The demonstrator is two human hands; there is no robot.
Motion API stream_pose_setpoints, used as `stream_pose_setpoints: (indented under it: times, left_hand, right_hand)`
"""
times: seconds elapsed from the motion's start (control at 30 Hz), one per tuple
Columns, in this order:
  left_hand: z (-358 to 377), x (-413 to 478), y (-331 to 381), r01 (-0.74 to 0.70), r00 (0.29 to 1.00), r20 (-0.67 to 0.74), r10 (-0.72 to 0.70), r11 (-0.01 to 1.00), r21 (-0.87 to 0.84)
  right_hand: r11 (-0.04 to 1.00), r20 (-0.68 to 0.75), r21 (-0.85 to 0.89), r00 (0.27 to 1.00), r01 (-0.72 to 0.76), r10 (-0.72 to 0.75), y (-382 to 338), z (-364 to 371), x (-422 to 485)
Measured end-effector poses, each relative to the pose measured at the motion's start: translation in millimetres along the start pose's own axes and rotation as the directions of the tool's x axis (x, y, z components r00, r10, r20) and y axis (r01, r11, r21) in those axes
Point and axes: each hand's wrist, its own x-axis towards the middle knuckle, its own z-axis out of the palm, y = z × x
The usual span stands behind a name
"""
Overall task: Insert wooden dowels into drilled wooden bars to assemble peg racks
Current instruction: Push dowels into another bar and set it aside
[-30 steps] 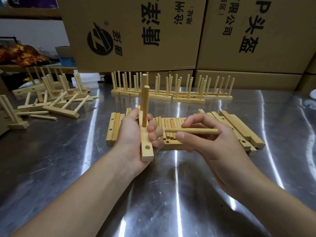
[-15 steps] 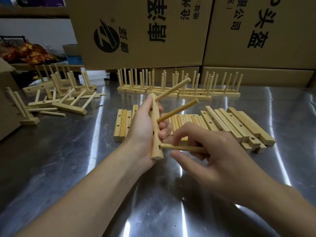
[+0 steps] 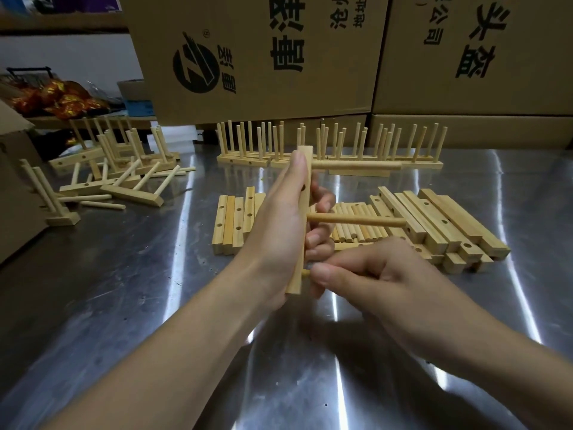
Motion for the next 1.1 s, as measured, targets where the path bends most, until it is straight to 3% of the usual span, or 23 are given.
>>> stream_pose_setpoints:
  times: [0.07,0.13,0.2,0.27,0.3,0.37,0.43,0.5,0.6,0.7,0.77,0.9,0.97,1.03,1.1]
  left_hand:
    - [0,0,-1,-0.009,1.000,-0.017,0.010,0.998,0.056]
    - [-1,1,-1,-0.001,0.999,-0.045,0.005,0.995,0.098]
    - [-3,2,-2,0.024,0.998,-0.059,-0.018,0.995,0.099]
    - [-3,2,-2,0.041,0.998,-0.056,-0.037,0.996,0.073]
    - [-3,1,-1,0.036,0.998,-0.050,-0.033,0.997,0.074]
    - [-2,1,2,-0.023,0.999,-0.032,0.027,0.992,0.128]
    - [0,0,5,-0.127,0.992,0.022,0.126,0.969,0.210]
    - [3,-1,7,-0.199,0.980,0.066,0.188,0.944,0.265]
    - [6,-5,7,-0.253,0.968,0.080,0.240,0.915,0.316]
    - [10,-7,4,-0.397,0.918,0.186,0.351,0.834,0.384]
    - [10,-6,1,-0.426,0.905,0.201,0.376,0.817,0.389]
    - [6,-1,-4,-0.377,0.921,0.058,0.386,0.842,0.385]
    - [3,2,-6,-0.337,0.922,-0.034,0.385,0.844,0.417]
    - [0,3,-6,-0.269,0.932,-0.118,0.342,0.873,0.407]
    - [-2,5,-7,-0.192,0.938,-0.215,0.270,0.926,0.325]
  right_hand:
    - [0.984,0.045,0.112,0.990,-0.140,0.136,-1,2,1]
    - [0.994,0.019,-0.111,0.999,-0.023,0.026,-1,3,0]
    - [0.886,0.008,-0.444,0.990,0.130,-0.141,-3,3,-2]
    - [0.784,0.027,-0.583,0.970,0.212,-0.243,-4,4,-3]
    - [0.783,0.012,-0.582,0.965,0.219,-0.261,-5,6,-3]
    - [0.885,-0.064,-0.444,0.980,0.140,-0.187,-4,11,-4]
    - [0.996,-0.076,-0.063,0.995,-0.068,0.064,-6,13,-3]
    - [0.930,0.039,0.230,0.957,-0.288,0.287,-9,13,-2]
    - [0.774,0.180,0.425,0.882,-0.470,0.436,-16,13,-2]
    - [0.589,0.303,0.579,0.819,-0.564,0.487,-22,10,-1]
    - [0.557,0.331,0.580,0.798,-0.594,0.504,-23,7,0]
    - [0.554,0.363,0.565,0.788,-0.611,0.498,-24,1,3]
    - [0.490,0.409,0.625,0.789,-0.608,0.459,-21,-7,4]
    - [0.424,0.434,0.687,0.801,-0.591,0.413,-20,-16,5]
    - [0.424,0.429,0.708,0.821,-0.564,0.375,-17,-21,6]
